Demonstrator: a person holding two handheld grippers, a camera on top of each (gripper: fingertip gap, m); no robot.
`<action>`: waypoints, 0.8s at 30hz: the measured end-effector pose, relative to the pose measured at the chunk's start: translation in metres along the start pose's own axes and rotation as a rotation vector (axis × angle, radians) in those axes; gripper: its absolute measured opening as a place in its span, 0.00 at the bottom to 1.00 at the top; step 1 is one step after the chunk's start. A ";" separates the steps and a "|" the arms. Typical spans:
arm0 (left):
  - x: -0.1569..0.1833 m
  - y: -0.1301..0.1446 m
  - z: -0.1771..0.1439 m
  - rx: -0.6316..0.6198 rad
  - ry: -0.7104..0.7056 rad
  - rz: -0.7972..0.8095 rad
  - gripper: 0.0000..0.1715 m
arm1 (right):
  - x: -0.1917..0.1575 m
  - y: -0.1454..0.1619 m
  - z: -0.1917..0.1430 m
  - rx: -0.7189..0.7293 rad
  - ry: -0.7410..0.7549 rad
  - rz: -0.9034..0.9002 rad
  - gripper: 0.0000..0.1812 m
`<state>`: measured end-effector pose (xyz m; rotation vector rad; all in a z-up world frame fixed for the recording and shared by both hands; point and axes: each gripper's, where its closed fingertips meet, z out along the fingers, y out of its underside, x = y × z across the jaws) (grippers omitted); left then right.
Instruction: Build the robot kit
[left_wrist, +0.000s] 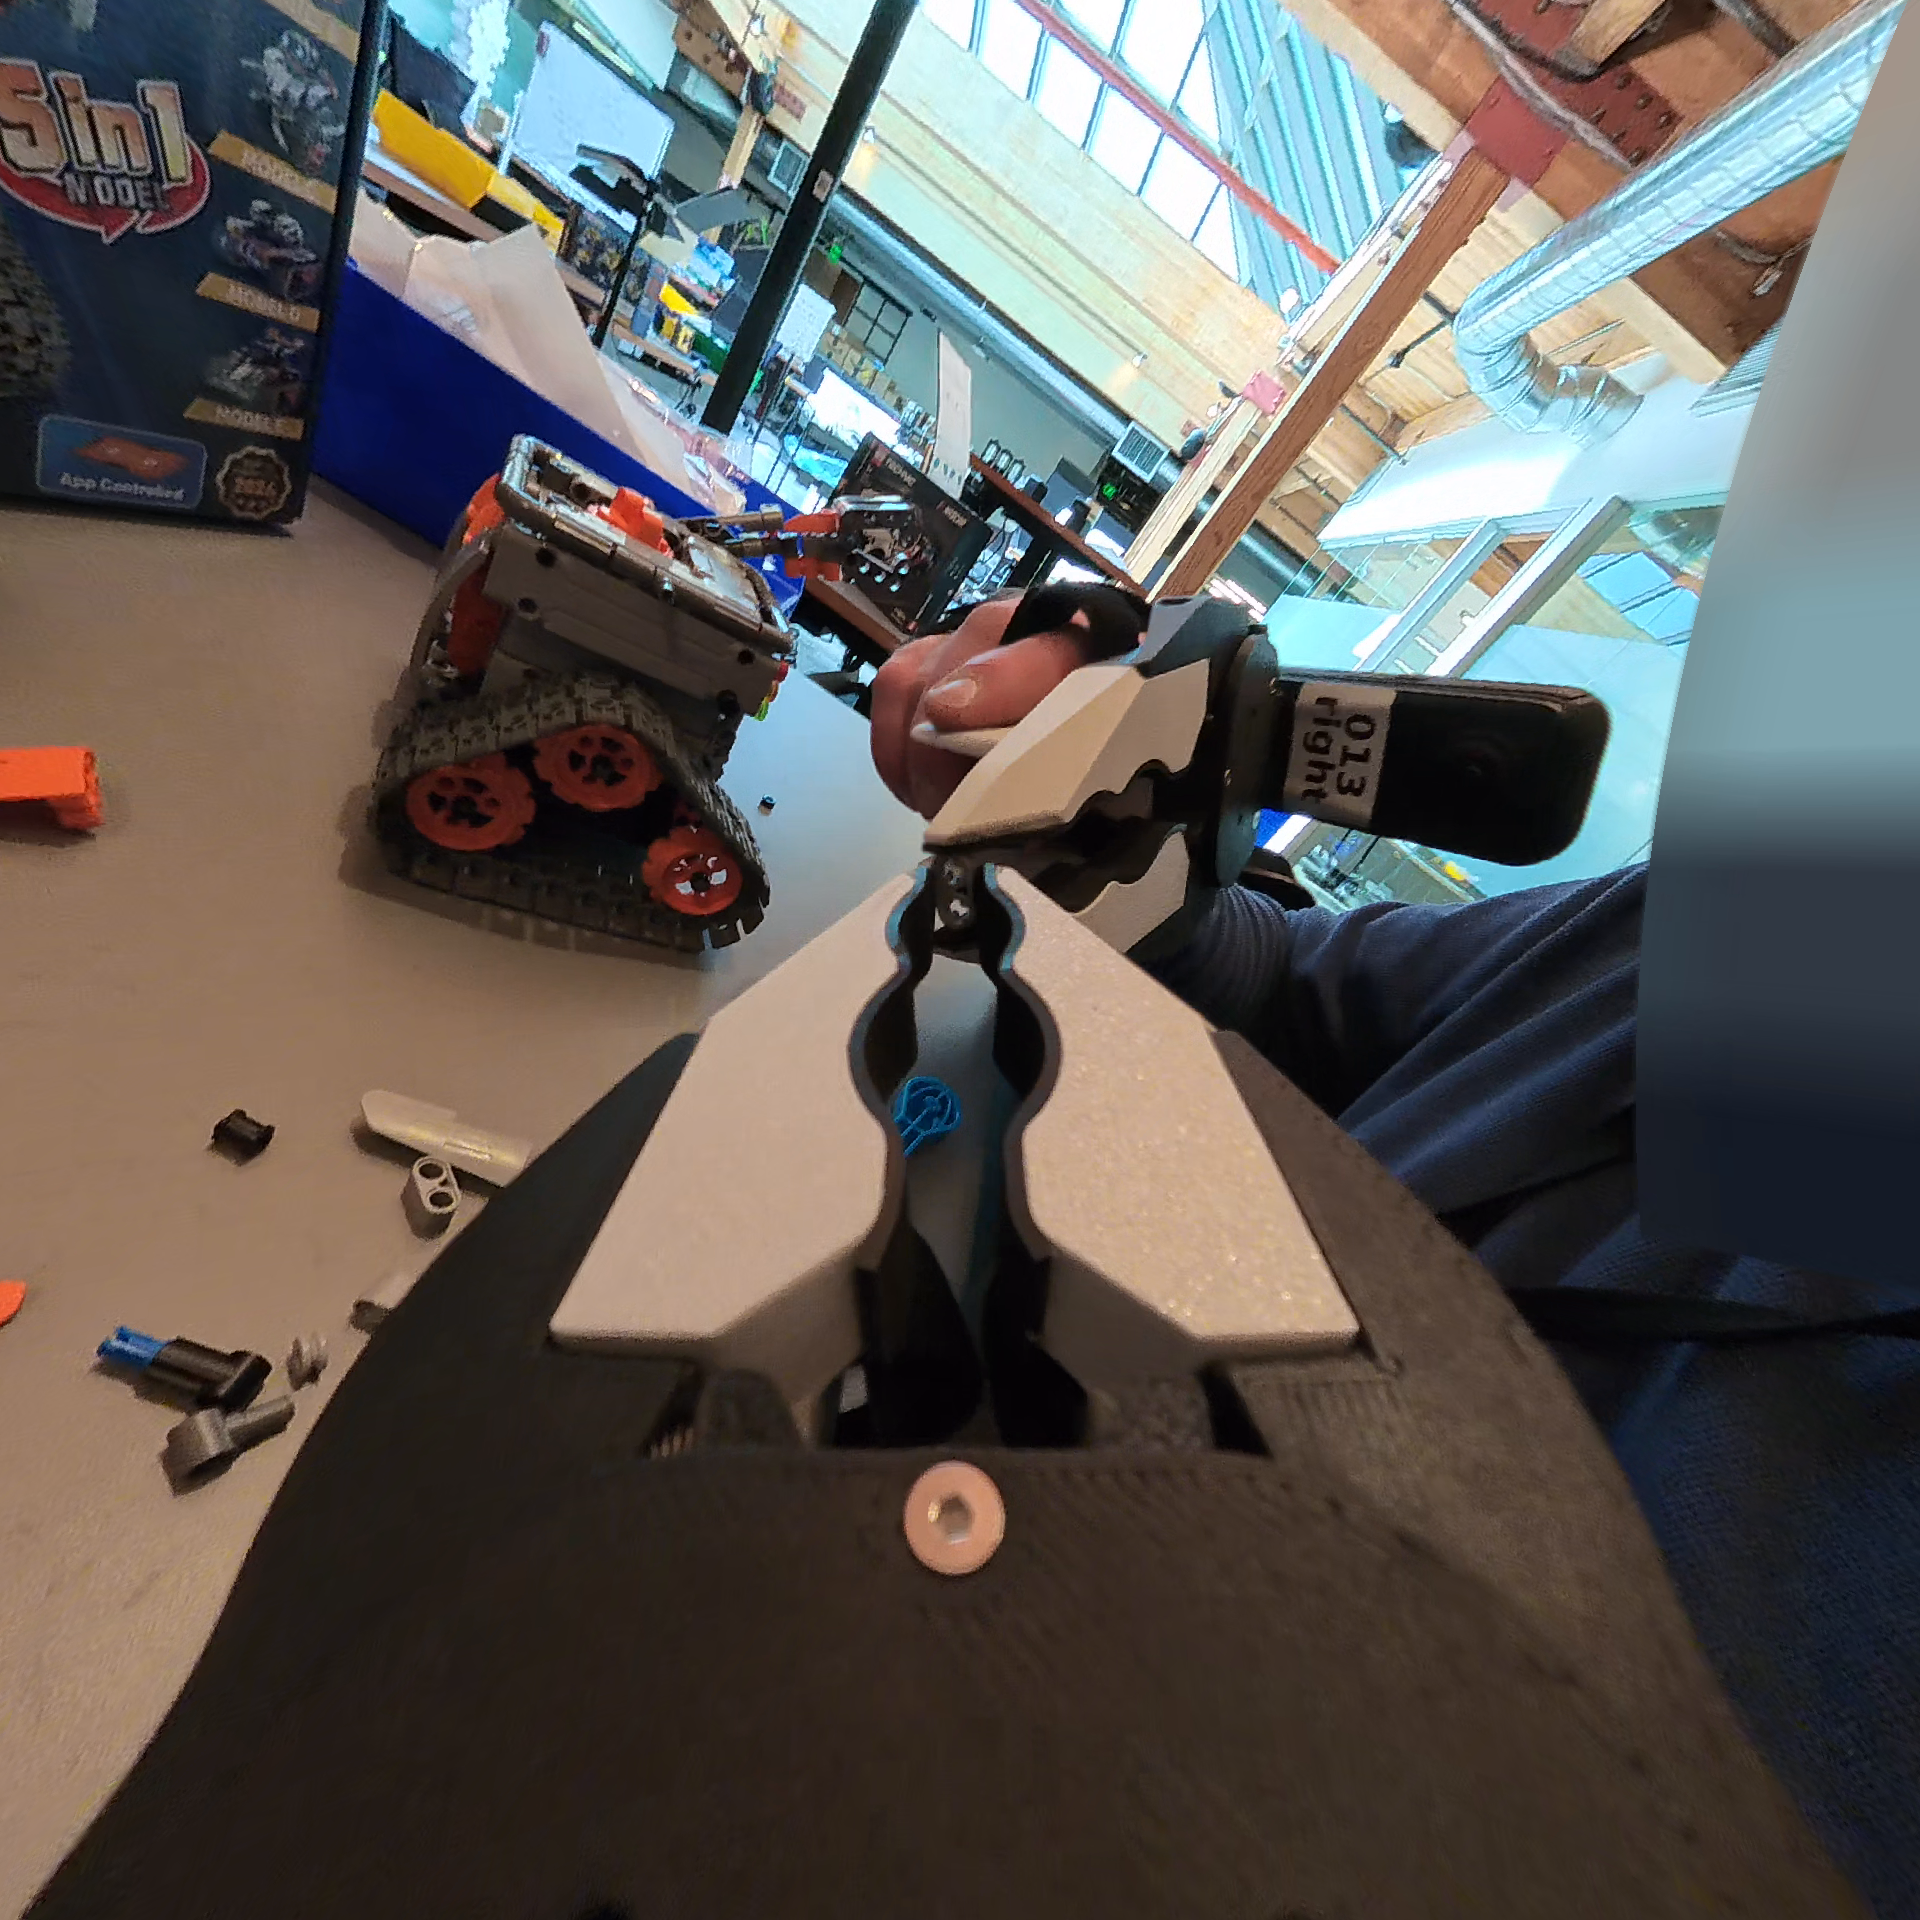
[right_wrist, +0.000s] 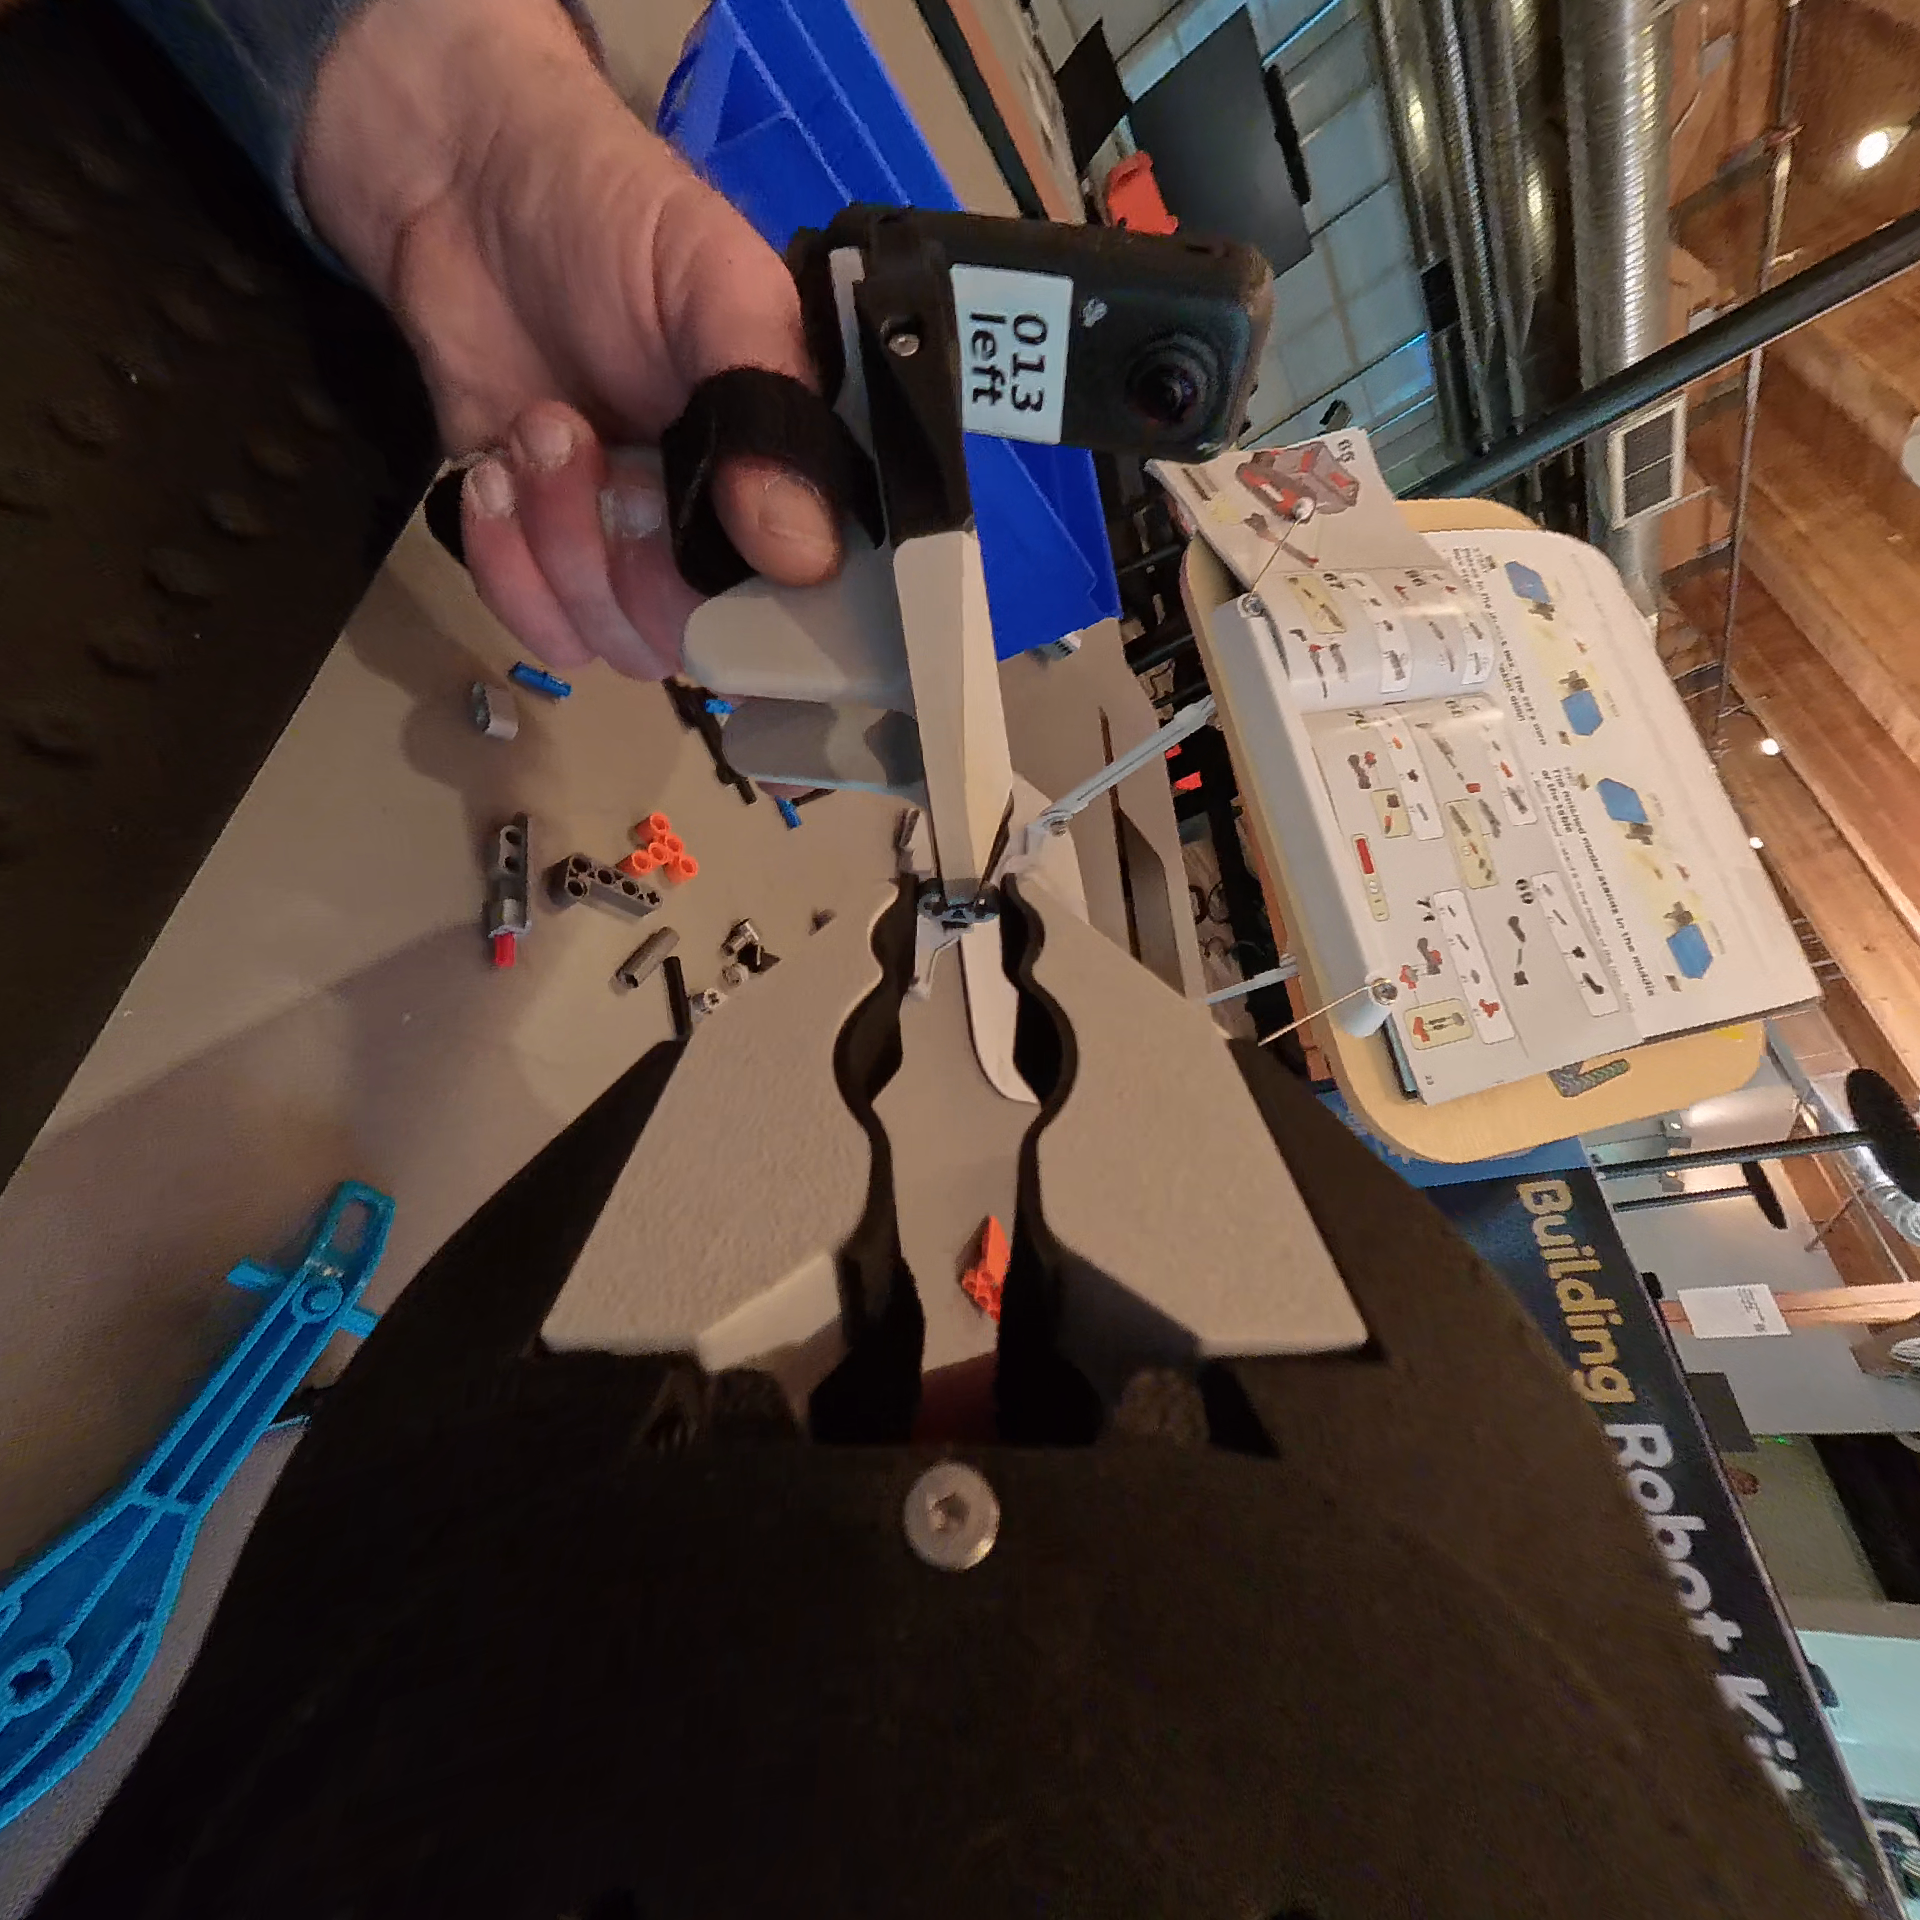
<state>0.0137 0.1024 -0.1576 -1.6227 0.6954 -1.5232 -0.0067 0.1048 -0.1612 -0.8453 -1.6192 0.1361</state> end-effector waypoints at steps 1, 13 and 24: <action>-0.001 0.002 0.000 -0.010 -0.009 -0.001 0.03 | -0.001 0.001 0.000 -0.001 -0.009 0.007 0.07; -0.037 0.079 -0.051 -0.629 -0.355 0.553 0.14 | -0.041 0.024 0.000 0.056 -0.311 0.439 0.07; -0.061 0.122 -0.047 -0.851 -0.378 0.753 0.03 | -0.068 0.021 0.005 0.076 -0.453 0.529 0.07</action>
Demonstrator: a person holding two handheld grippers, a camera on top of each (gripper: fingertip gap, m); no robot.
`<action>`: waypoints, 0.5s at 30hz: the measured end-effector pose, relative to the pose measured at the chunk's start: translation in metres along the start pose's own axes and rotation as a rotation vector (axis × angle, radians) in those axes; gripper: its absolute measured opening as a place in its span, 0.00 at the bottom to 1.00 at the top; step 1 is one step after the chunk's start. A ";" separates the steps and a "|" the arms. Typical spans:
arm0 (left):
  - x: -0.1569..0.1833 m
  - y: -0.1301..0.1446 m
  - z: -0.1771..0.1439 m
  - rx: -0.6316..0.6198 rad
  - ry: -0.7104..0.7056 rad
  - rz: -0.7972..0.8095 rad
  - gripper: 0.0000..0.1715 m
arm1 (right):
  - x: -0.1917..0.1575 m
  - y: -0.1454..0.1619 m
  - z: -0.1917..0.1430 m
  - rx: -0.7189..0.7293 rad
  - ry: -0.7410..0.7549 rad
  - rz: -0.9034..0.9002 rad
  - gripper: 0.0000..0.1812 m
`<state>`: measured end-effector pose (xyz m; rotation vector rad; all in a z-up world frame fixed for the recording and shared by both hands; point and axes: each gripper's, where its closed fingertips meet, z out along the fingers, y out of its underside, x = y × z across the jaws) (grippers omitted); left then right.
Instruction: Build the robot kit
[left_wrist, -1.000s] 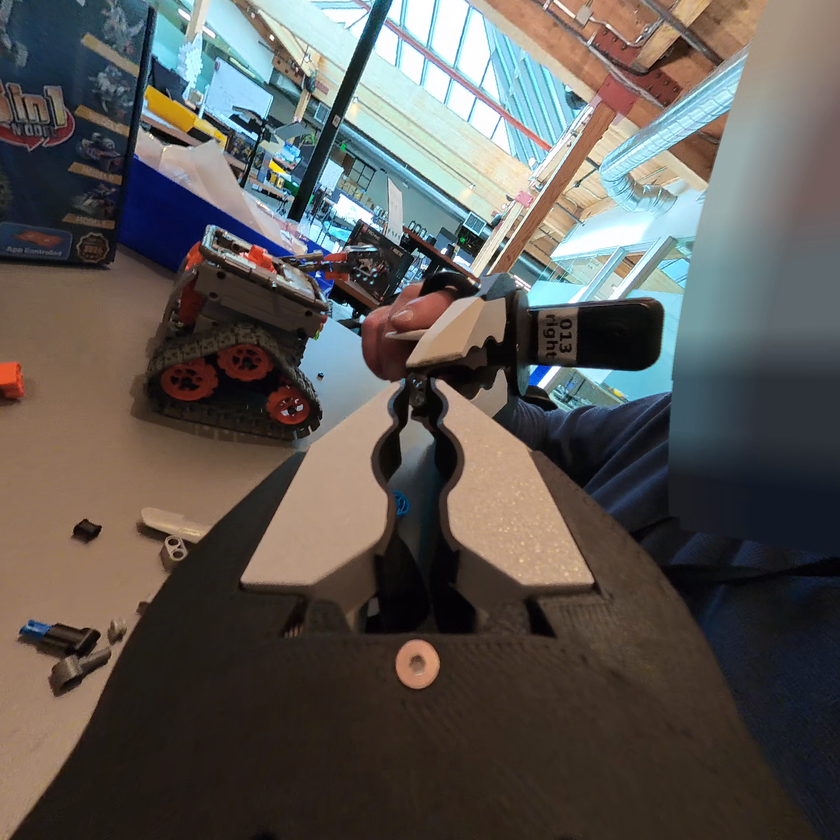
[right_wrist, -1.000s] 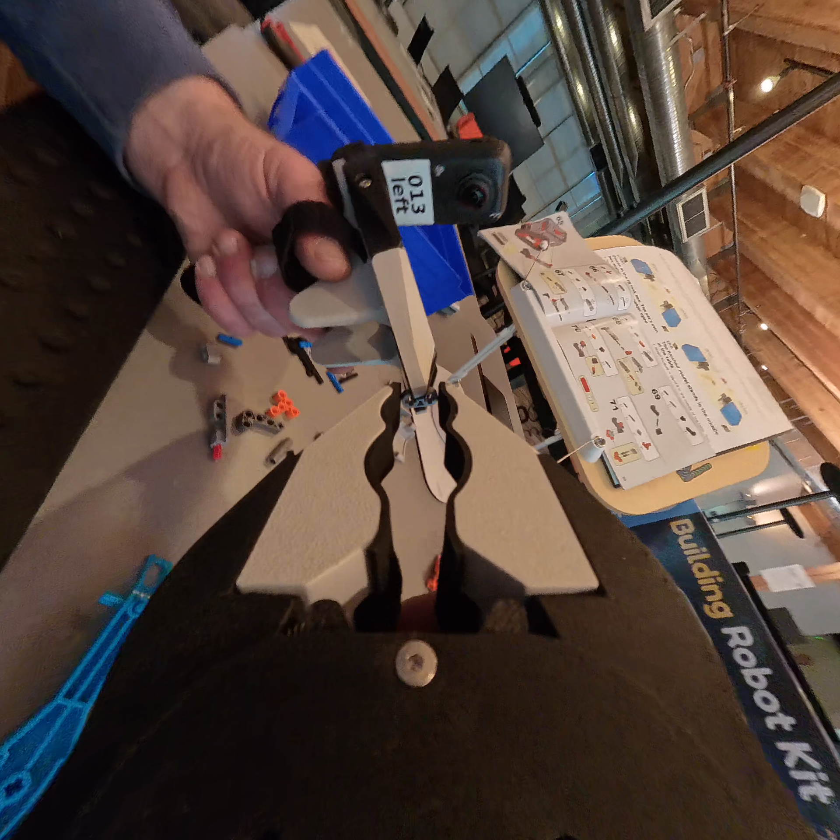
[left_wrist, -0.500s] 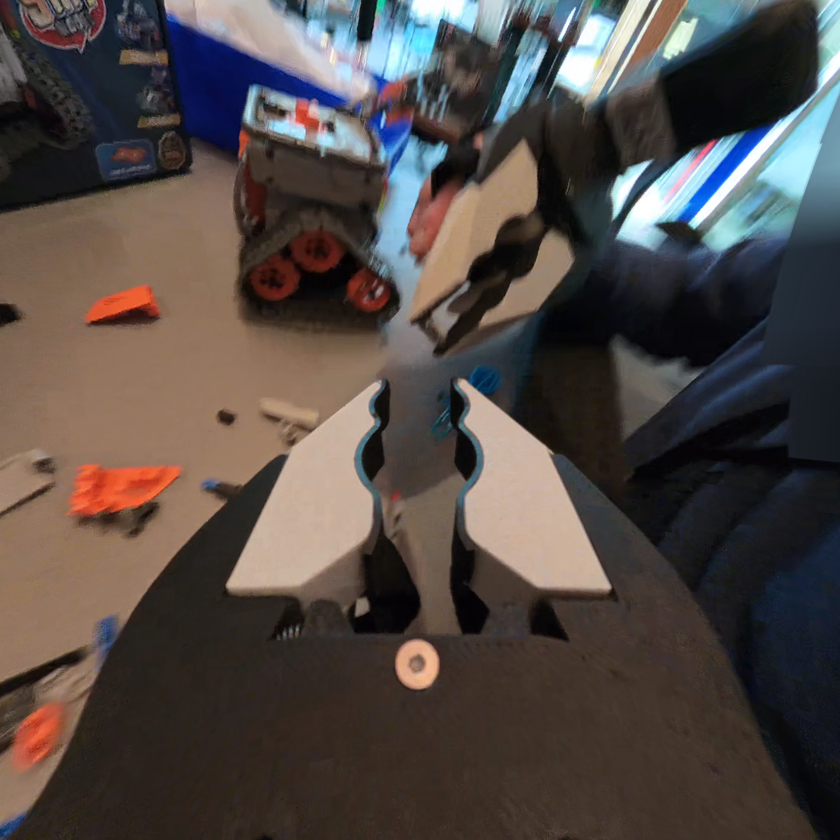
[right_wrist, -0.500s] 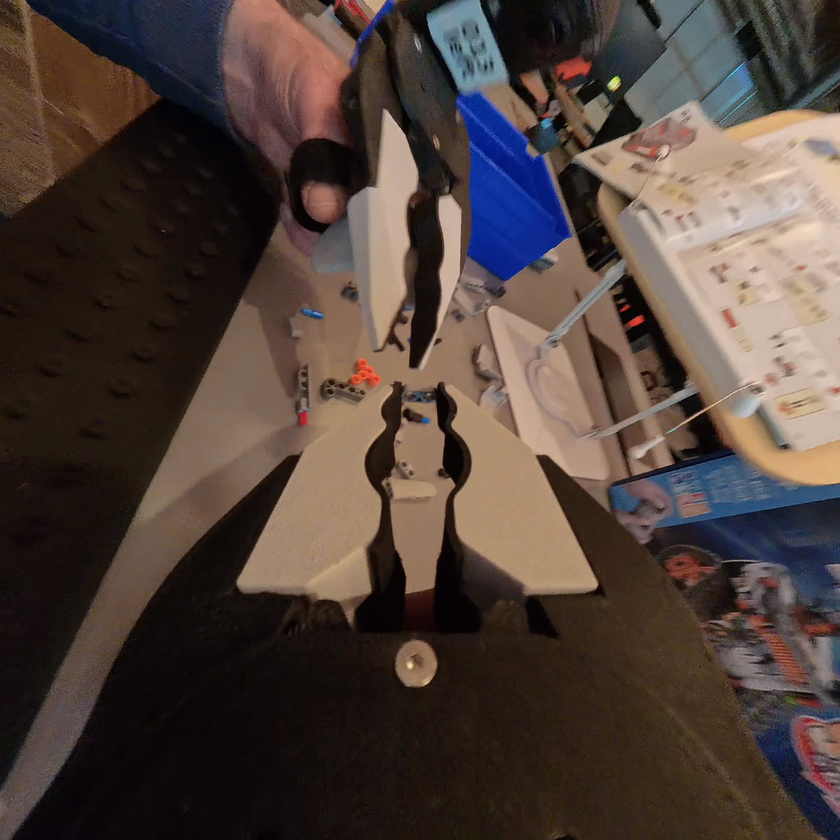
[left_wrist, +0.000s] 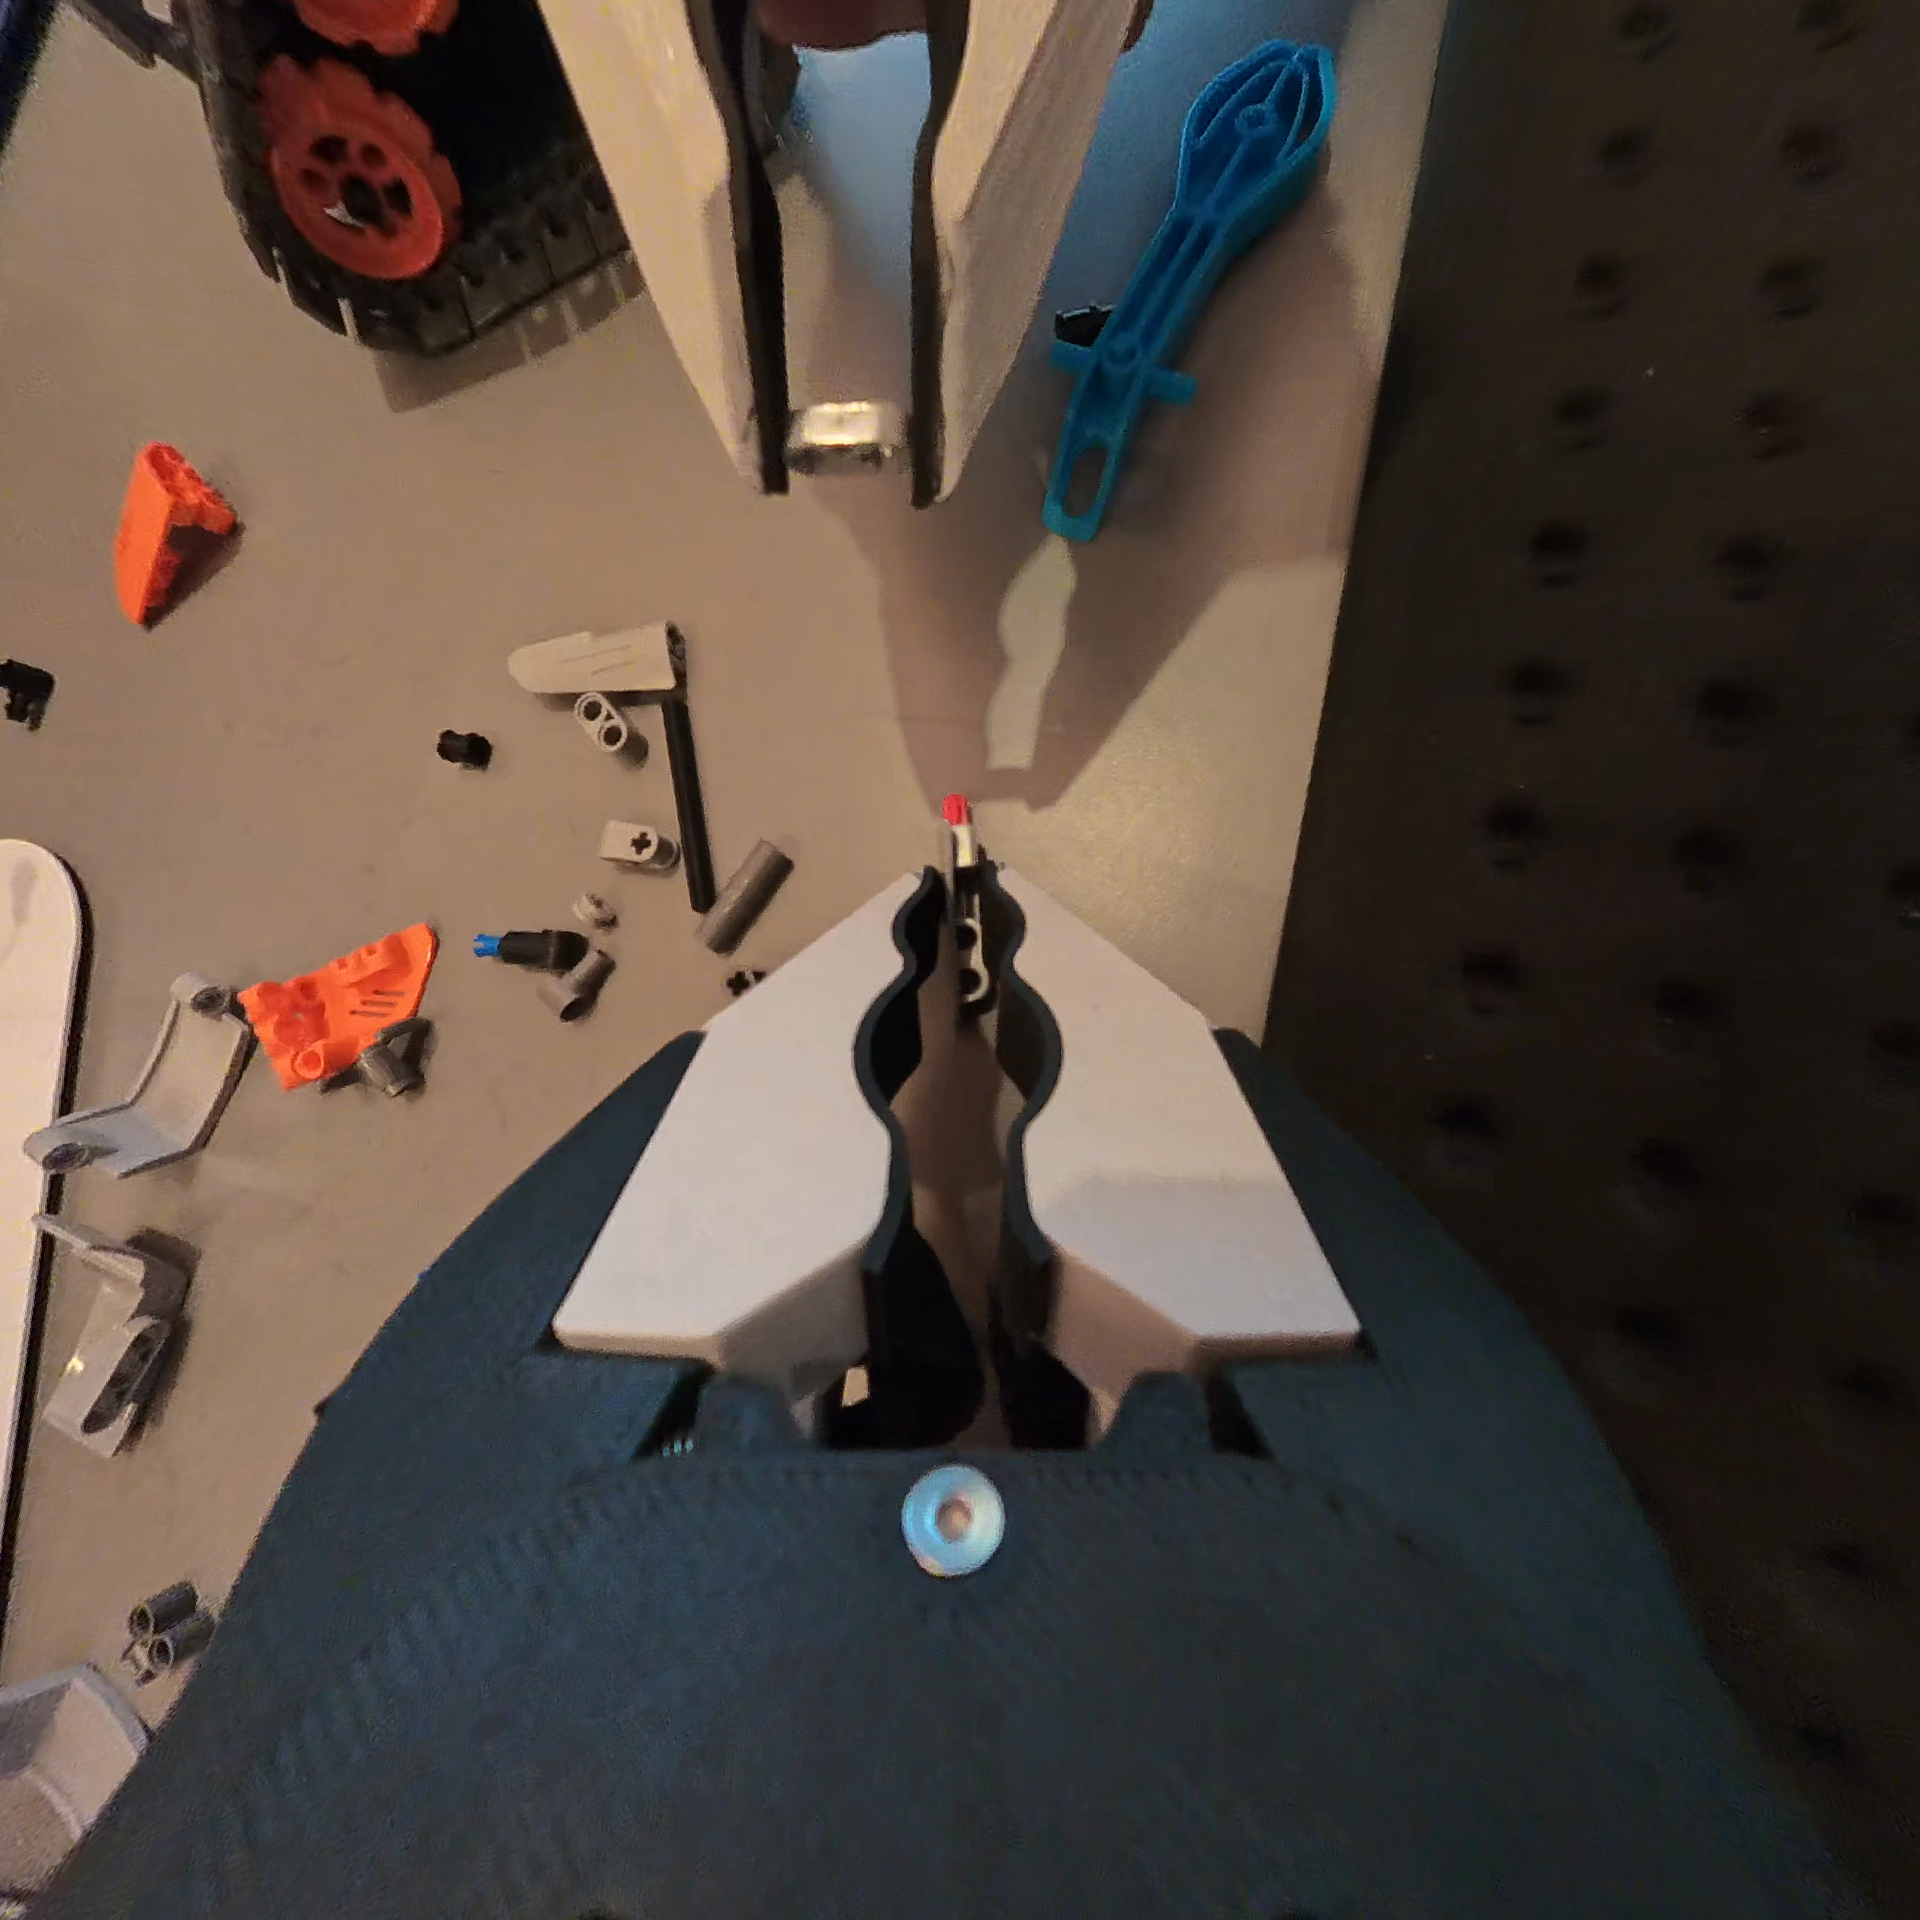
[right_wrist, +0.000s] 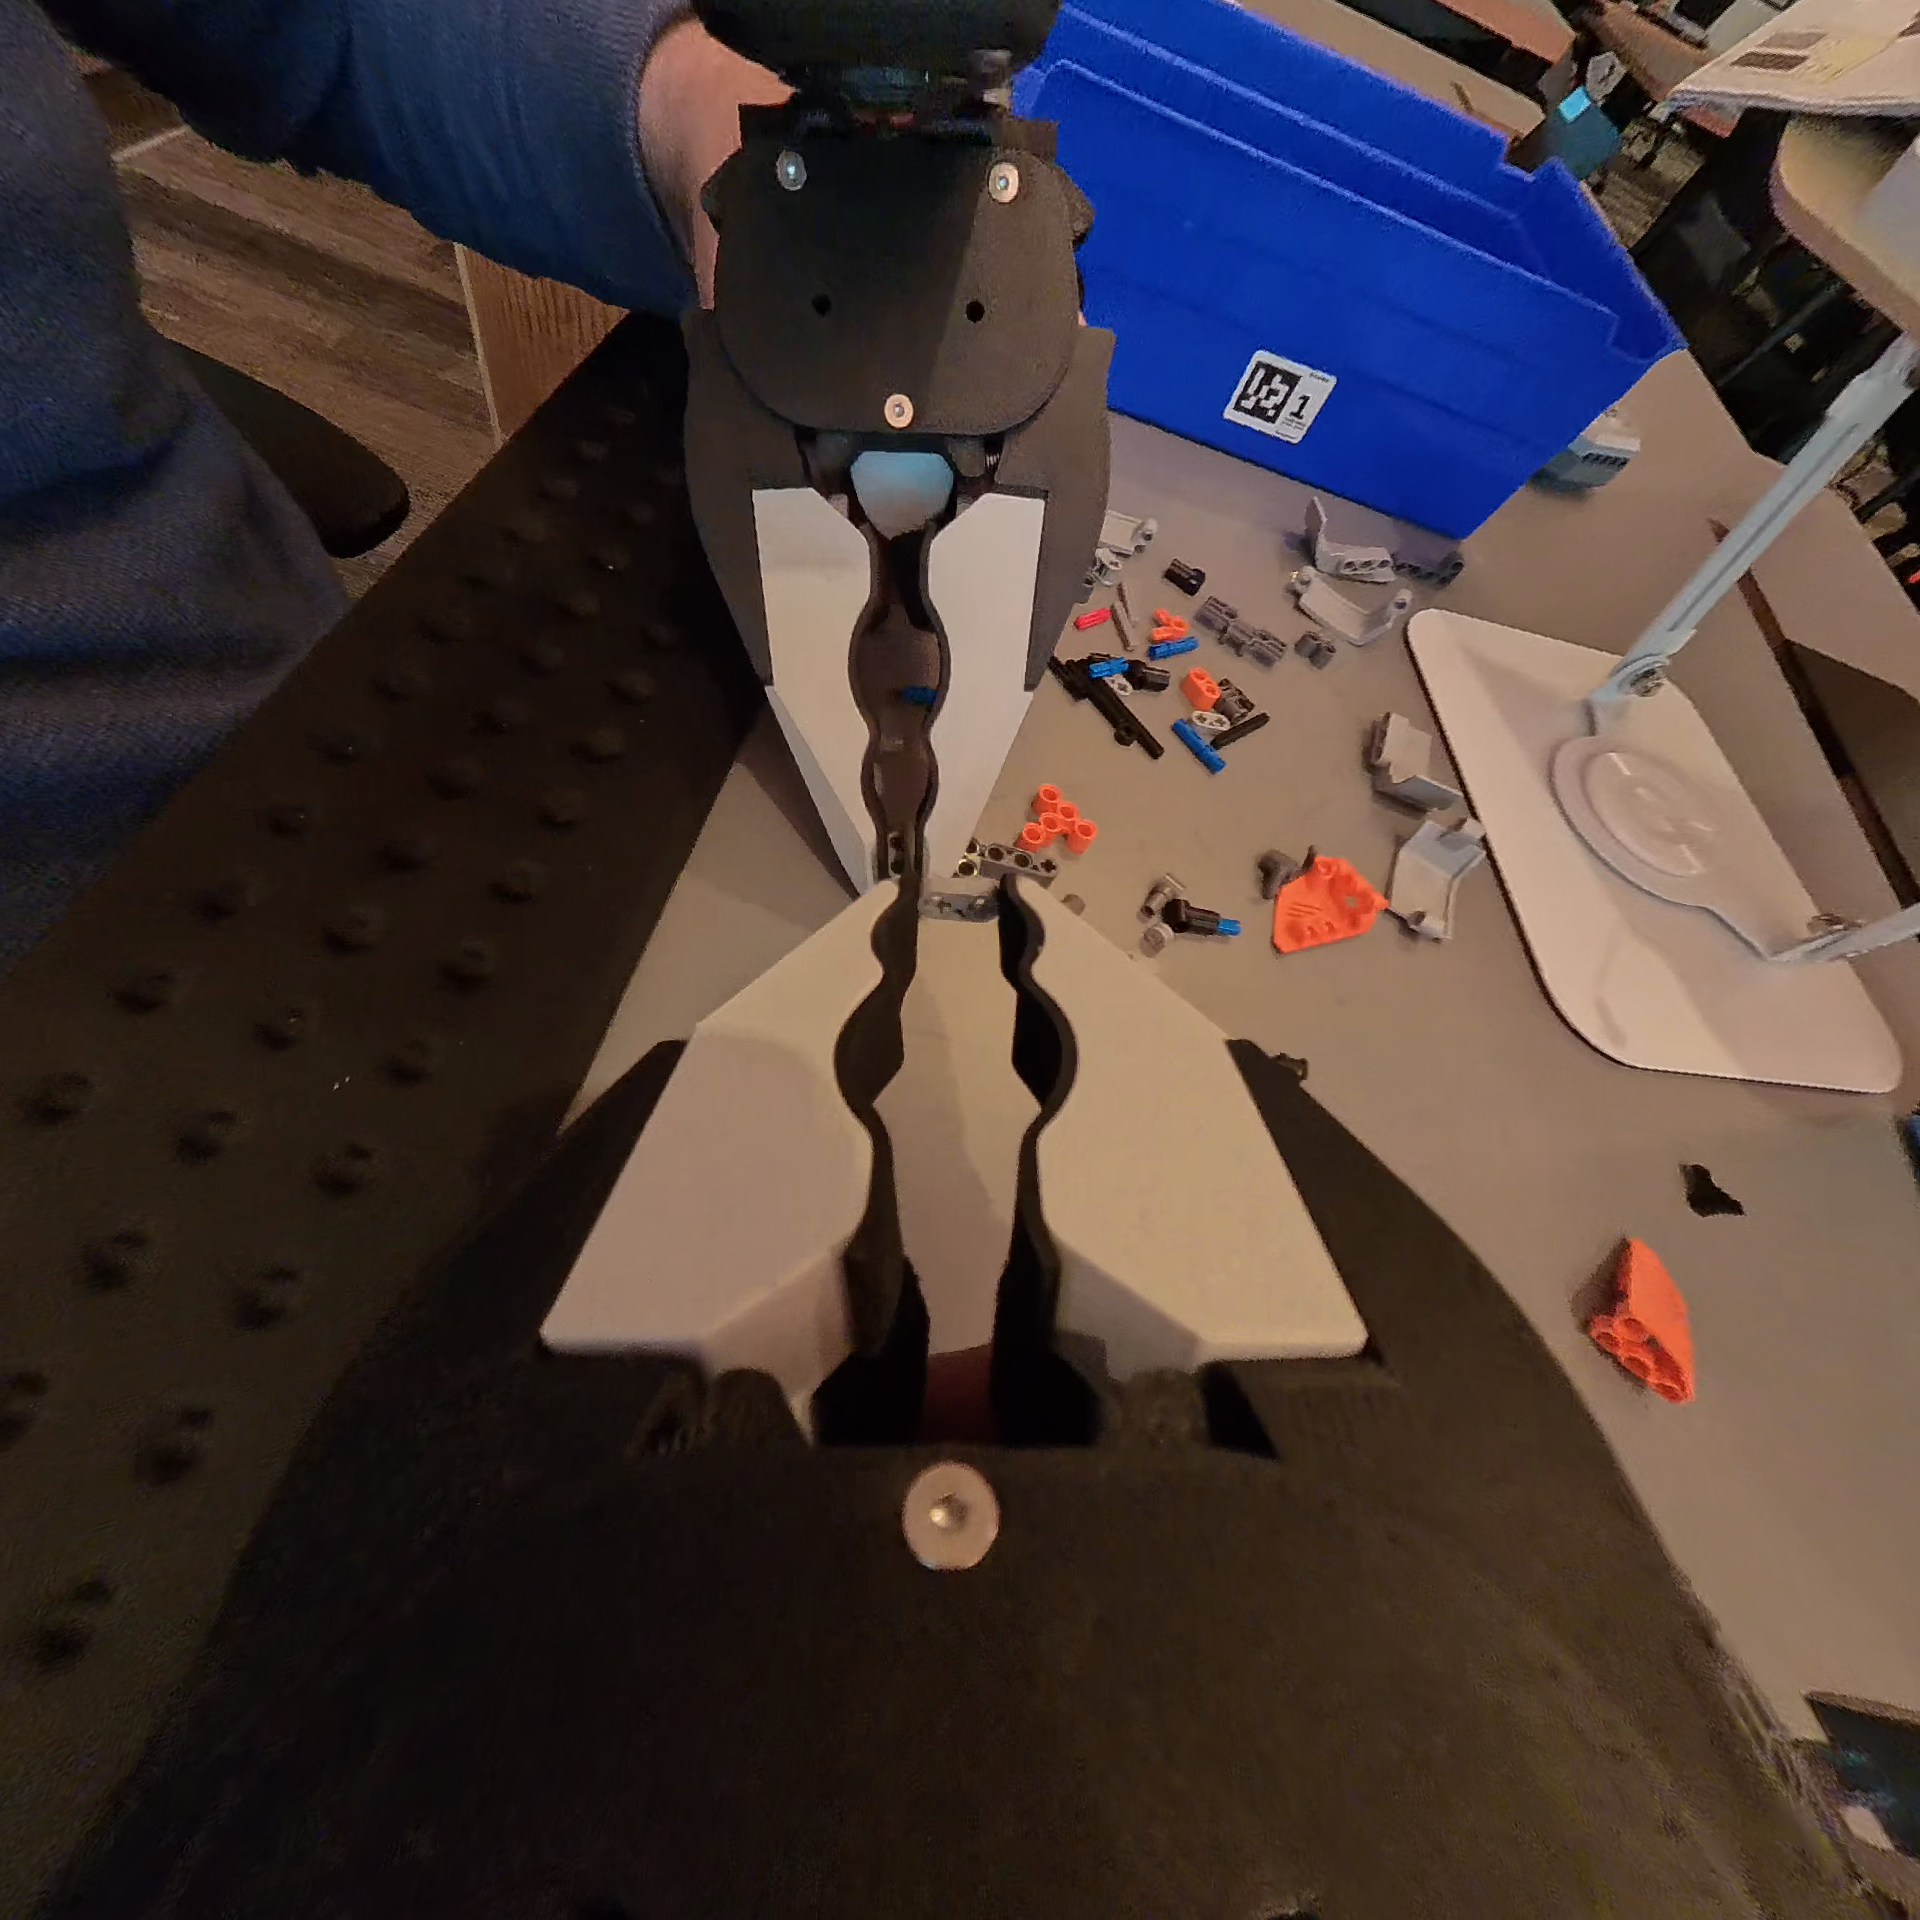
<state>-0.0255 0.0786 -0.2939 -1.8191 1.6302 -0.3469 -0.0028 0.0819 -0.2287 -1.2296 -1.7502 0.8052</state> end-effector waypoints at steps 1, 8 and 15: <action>-0.001 -0.001 0.001 0.011 -0.006 0.001 0.03 | -0.001 0.000 0.000 0.002 -0.005 0.002 0.07; -0.013 -0.039 -0.024 0.289 -0.096 0.018 0.03 | -0.001 -0.006 -0.003 0.054 -0.011 0.021 0.07; -0.012 -0.059 -0.039 0.416 -0.130 0.068 0.02 | -0.002 -0.011 -0.004 0.082 -0.007 0.013 0.07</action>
